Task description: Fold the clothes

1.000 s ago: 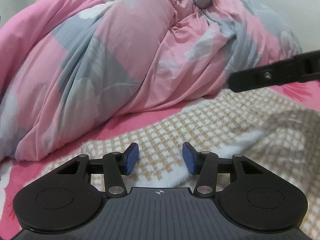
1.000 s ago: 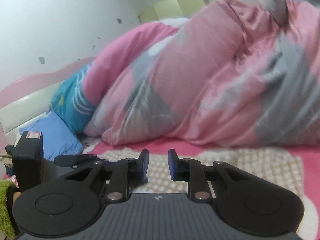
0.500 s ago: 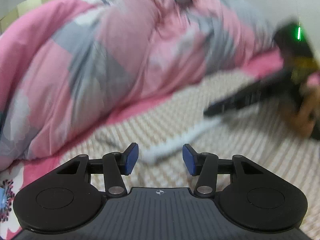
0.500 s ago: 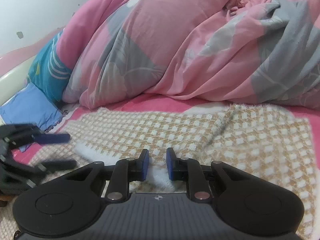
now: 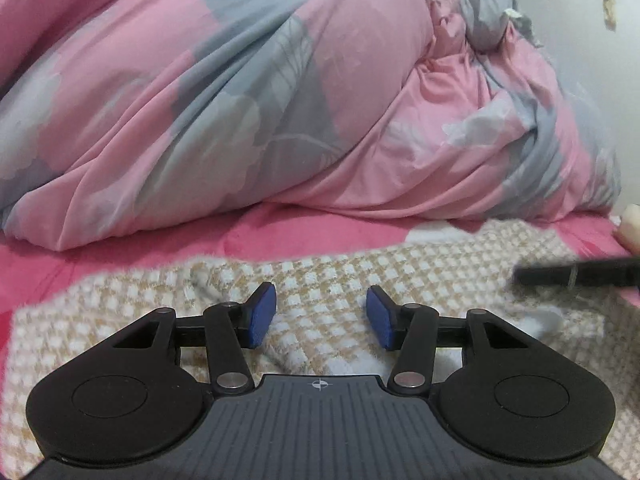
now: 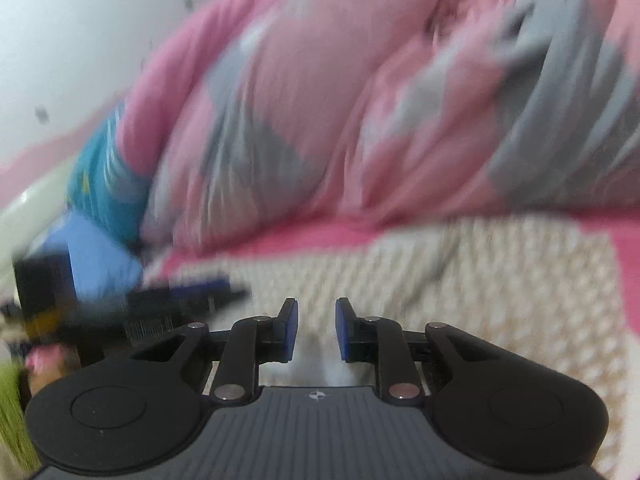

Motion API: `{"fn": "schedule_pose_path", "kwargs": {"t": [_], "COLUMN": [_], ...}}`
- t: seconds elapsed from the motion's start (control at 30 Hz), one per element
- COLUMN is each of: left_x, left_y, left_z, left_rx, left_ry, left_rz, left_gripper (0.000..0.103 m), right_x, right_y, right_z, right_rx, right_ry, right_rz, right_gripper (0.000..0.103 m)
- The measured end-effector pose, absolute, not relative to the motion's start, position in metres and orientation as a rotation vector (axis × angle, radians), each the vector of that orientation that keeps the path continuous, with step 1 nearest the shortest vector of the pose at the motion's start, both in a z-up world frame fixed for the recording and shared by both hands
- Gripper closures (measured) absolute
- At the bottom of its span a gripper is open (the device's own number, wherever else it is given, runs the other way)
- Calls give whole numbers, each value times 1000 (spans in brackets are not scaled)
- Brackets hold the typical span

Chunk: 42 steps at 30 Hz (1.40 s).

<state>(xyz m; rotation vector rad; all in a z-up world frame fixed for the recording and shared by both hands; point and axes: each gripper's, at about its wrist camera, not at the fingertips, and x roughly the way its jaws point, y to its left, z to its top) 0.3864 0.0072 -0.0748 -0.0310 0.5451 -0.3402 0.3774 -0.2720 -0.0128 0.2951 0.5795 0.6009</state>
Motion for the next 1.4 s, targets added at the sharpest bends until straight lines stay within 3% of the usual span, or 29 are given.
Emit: {"fn": "schedule_pose_path", "kwargs": {"t": [0.17, 0.33, 0.47, 0.67, 0.83, 0.9, 1.0, 1.07, 1.2, 1.4], "left_x": [389, 386, 386, 381, 316, 279, 213, 172, 106, 53], "left_y": [13, 10, 10, 8, 26, 42, 61, 70, 71, 48], "left_z": [-77, -78, -78, -65, -7, 19, 45, 57, 39, -19], "left_rx": [-65, -53, -54, -28, -32, -57, -66, -71, -111, -126], "left_ry": [540, 531, 532, 574, 553, 537, 517, 511, 547, 603], "left_rz": [-359, -356, -354, -328, -336, -360, -408, -437, -480, -481], "left_gripper": [52, 52, 52, 52, 47, 37, 29, 19, 15, 14], "right_x": [398, 414, 413, 392, 321, 270, 187, 136, 55, 1], "right_y": [-245, -288, -312, -322, -351, -361, -376, -378, -358, -299], "right_z": [-23, -36, -42, -36, 0, 28, 64, 77, 73, 20], "right_rx": [152, 378, 489, 556, 751, 756, 769, 757, 657, 381], "right_ry": [606, 665, 654, 588, 547, 507, 445, 436, 486, 586], "right_rz": [501, 399, 326, 318, 383, 436, 530, 571, 518, 304], "right_gripper": [84, 103, 103, 99, 98, 96, 78, 77, 76, 76]}}
